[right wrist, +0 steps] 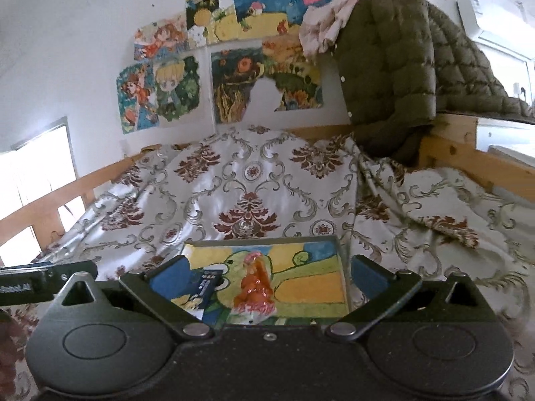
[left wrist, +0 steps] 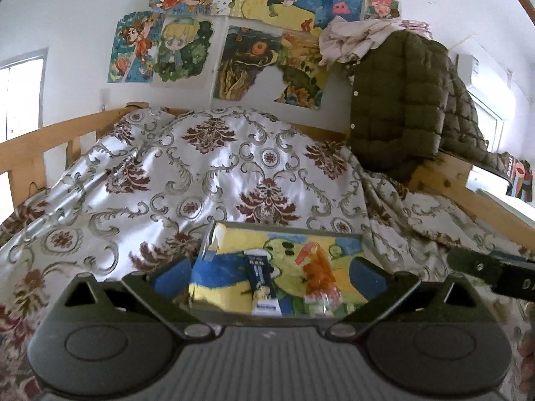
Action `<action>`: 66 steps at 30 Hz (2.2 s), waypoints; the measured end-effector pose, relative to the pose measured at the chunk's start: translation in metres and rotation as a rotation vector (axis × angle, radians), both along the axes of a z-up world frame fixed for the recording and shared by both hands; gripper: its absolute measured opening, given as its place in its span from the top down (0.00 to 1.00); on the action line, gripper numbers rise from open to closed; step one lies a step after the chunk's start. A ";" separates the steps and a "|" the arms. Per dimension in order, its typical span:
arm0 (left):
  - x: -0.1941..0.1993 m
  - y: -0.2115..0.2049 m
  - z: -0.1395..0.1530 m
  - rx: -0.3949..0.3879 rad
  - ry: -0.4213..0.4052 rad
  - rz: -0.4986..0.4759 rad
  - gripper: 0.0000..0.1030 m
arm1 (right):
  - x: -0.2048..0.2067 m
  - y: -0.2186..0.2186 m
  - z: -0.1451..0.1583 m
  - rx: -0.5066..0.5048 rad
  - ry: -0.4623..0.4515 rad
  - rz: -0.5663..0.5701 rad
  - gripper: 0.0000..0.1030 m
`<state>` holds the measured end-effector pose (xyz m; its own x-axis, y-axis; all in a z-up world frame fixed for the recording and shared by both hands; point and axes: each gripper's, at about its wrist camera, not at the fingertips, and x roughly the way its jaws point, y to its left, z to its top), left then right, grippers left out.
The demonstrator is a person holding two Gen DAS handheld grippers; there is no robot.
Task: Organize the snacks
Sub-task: 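Open both tools to drop the two snacks into the tray, then pull both tools back from the tray toward the snack pile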
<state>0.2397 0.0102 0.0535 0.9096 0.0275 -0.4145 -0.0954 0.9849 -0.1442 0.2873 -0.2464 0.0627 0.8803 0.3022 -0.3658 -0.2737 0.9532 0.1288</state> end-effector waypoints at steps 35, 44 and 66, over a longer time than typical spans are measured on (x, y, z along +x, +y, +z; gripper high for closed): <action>-0.182 -0.018 -0.088 0.048 0.239 -0.122 0.00 | -0.203 -0.014 -0.083 -0.141 0.345 -0.114 0.01; -0.181 -0.021 -0.105 0.028 0.341 -0.133 0.00 | -0.200 -0.016 -0.096 -0.157 0.415 -0.109 0.01; -0.169 -0.030 -0.106 0.082 0.384 -0.180 0.00 | -0.196 -0.010 -0.098 -0.168 0.427 -0.061 0.01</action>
